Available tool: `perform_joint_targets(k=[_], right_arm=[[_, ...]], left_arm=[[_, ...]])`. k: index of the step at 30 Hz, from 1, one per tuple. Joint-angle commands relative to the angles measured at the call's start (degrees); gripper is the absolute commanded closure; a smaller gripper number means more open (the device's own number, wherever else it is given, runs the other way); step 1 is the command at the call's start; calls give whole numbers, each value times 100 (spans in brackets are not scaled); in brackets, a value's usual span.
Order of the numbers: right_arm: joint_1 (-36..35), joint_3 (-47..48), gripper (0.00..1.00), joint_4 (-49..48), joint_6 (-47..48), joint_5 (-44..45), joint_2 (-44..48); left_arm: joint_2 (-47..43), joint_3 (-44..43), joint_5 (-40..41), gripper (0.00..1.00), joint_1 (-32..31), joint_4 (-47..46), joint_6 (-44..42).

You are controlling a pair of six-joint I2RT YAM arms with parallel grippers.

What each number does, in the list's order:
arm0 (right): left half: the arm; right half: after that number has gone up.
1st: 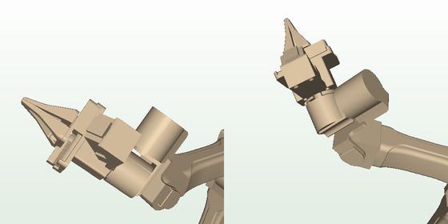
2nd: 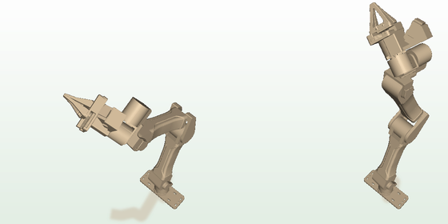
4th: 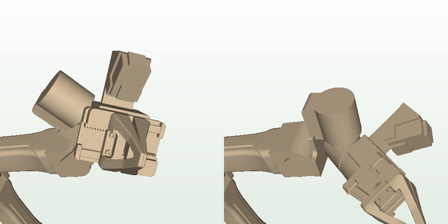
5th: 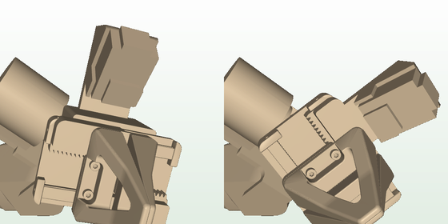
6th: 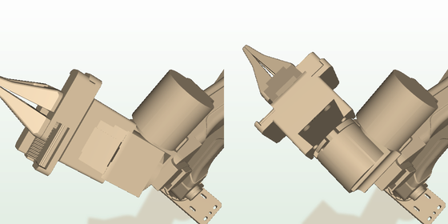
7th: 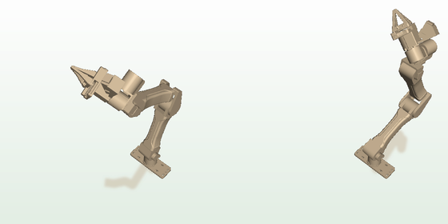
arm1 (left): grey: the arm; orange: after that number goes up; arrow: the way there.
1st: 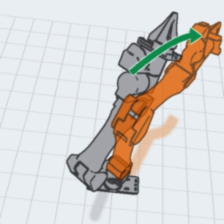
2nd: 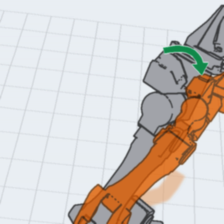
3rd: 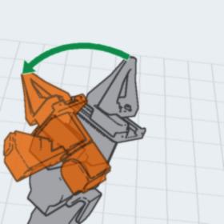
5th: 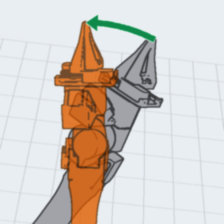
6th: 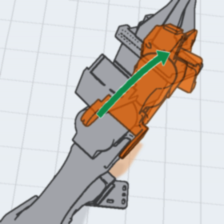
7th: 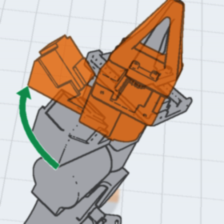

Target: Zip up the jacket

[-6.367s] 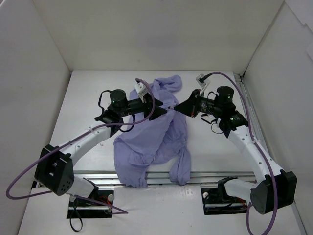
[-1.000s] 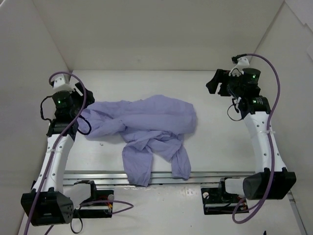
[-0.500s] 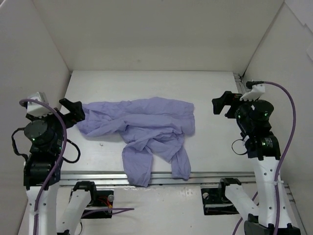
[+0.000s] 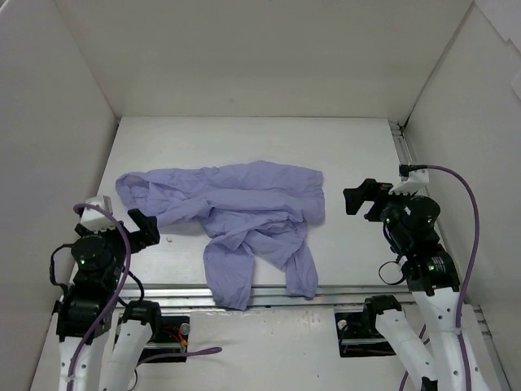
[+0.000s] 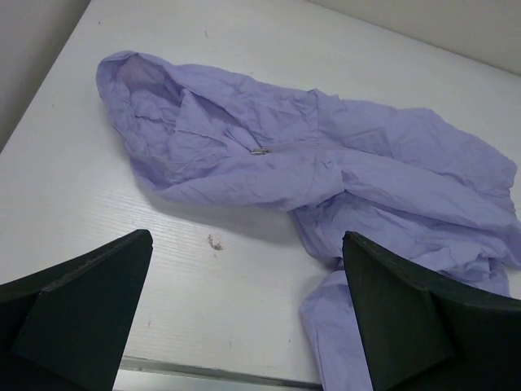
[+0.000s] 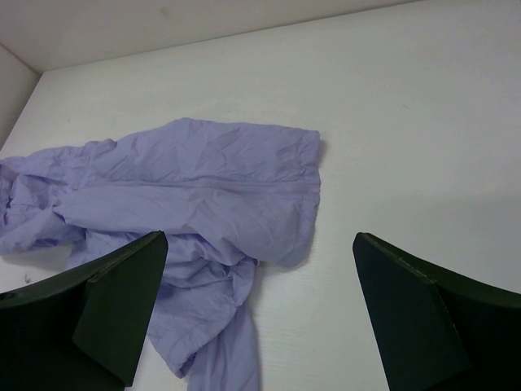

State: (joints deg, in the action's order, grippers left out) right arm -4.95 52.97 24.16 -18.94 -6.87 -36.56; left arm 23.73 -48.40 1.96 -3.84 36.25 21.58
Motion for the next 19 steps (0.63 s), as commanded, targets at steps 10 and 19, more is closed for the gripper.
perform_joint_targets(k=[10, 19], right_arm=[[-111, -261, 2, -527, -119, 221, 342], [-120, -314, 2, -650, -57, 46, 298]], left_arm=[[-896, 41, 551, 0, -196, -30, -400], [-887, 59, 595, 0, -196, -30, -365]])
